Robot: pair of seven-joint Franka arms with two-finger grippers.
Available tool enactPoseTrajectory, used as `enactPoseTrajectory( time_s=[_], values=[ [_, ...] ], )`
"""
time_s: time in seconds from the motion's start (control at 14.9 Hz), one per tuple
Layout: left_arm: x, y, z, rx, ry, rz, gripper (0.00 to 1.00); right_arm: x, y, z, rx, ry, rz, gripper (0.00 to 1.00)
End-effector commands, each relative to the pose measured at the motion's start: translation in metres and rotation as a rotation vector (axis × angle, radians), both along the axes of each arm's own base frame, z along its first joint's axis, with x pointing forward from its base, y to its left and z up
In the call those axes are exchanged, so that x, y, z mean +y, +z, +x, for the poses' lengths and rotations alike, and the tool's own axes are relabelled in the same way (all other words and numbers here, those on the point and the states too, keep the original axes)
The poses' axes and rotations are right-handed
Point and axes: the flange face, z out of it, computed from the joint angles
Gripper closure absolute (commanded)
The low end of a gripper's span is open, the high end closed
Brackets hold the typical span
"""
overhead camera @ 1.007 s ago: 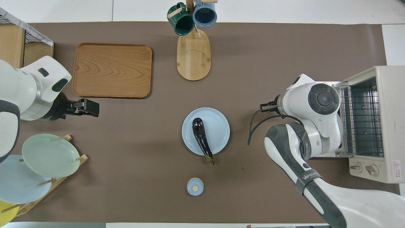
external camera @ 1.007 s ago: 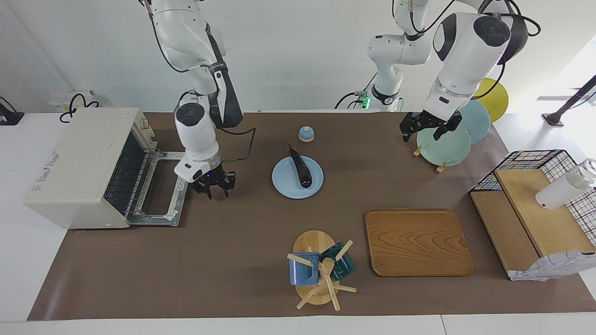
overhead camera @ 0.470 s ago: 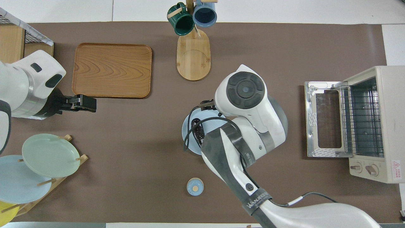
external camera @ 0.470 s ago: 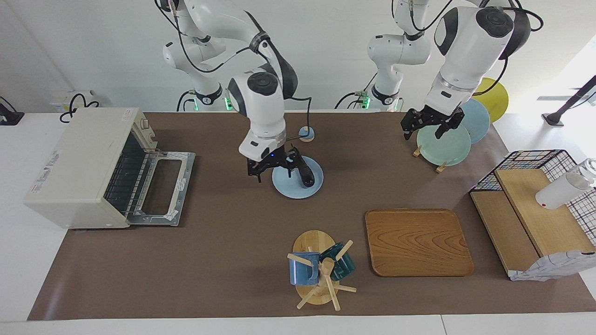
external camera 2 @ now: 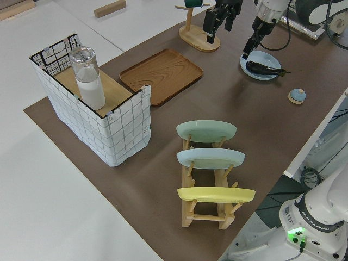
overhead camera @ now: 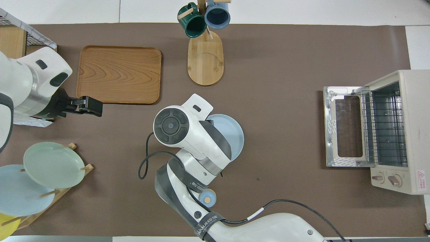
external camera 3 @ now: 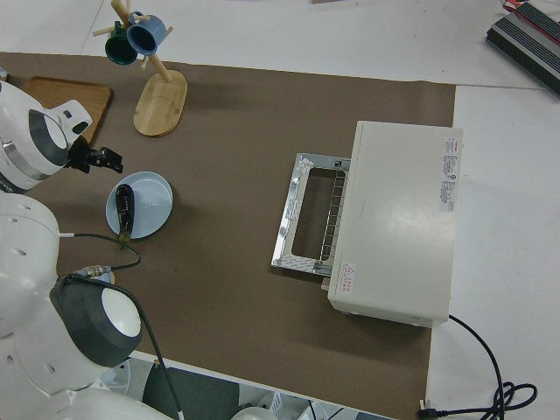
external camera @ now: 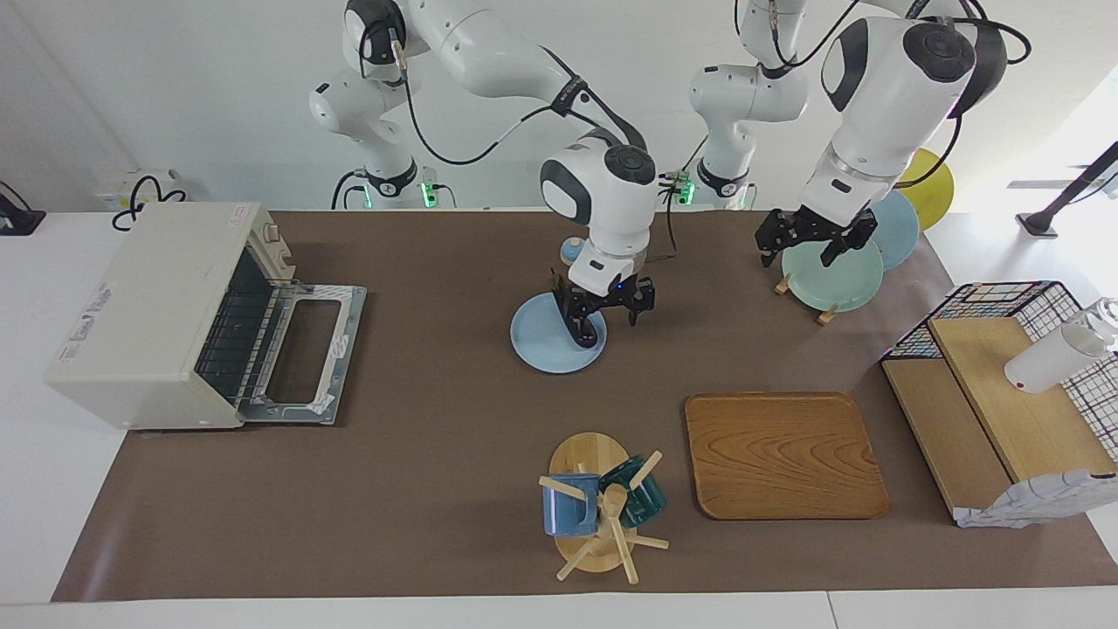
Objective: Put eggplant into oven
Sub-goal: 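Grasp the eggplant on the plate with the right gripper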
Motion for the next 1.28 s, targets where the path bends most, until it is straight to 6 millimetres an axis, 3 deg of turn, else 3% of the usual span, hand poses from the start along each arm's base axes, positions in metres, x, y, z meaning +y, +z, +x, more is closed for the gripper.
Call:
enactPoseTrajectory(
  time_s=[0.0,0.13,0.34,0.74,0.81,1.07,1.21],
  values=[
    [0.005,0.001,0.000,0.019,-0.021,0.012,0.00,0.007,0.003,-0.003,-0.022,0.001,0.004,0.00],
    [0.005,0.002,-0.002,0.027,-0.023,0.014,0.00,0.004,-0.012,-0.009,-0.014,0.008,-0.003,0.00],
    [0.004,0.003,-0.003,0.030,-0.018,0.004,0.00,0.003,-0.027,-0.025,-0.011,0.025,-0.001,0.24],
    [0.008,0.003,-0.002,0.033,0.000,-0.017,0.00,-0.007,-0.049,-0.048,0.011,0.038,-0.017,0.37],
    [0.008,0.003,-0.002,0.034,0.000,-0.020,0.00,-0.008,-0.051,-0.049,0.014,0.037,-0.019,0.44],
    [0.011,0.005,-0.002,0.031,0.008,-0.021,0.00,-0.012,-0.058,-0.054,0.009,0.044,-0.021,0.49],
    [0.012,0.005,-0.002,0.029,0.009,-0.020,0.00,-0.013,-0.059,-0.054,0.010,0.046,-0.025,0.57]
  ],
)
